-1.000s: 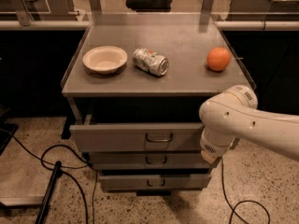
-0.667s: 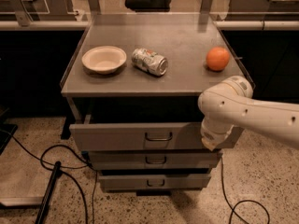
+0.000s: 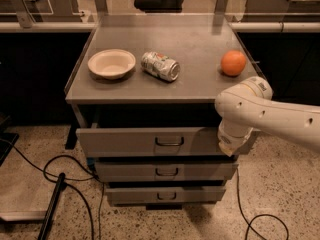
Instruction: Close top drawer
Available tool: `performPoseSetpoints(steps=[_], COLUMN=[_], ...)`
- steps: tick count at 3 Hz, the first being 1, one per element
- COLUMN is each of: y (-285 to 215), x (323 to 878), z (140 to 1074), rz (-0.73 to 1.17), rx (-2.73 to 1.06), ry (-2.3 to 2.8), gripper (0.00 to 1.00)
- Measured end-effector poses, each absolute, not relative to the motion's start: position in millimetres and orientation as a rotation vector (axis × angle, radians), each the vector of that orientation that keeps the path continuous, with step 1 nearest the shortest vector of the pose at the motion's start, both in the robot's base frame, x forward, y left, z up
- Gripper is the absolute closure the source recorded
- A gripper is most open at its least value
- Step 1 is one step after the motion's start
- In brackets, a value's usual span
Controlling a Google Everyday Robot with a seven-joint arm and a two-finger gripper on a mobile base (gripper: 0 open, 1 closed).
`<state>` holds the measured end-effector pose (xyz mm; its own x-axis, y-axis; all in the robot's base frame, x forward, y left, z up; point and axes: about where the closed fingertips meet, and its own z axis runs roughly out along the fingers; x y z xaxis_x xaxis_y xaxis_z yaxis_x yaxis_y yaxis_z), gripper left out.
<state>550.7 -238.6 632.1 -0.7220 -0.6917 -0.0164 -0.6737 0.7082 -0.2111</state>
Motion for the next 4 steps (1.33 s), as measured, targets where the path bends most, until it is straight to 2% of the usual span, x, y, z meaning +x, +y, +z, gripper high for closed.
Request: performPoseSetpoints(steps=[2, 4], y=[-256.3, -258.6], x=[582.8, 585.9], z=[633.2, 632.6], rz=[-0.353, -0.365], rx=[-1.055, -1.045], ry=[2.829, 2.832], gripper=[1.0, 1.0])
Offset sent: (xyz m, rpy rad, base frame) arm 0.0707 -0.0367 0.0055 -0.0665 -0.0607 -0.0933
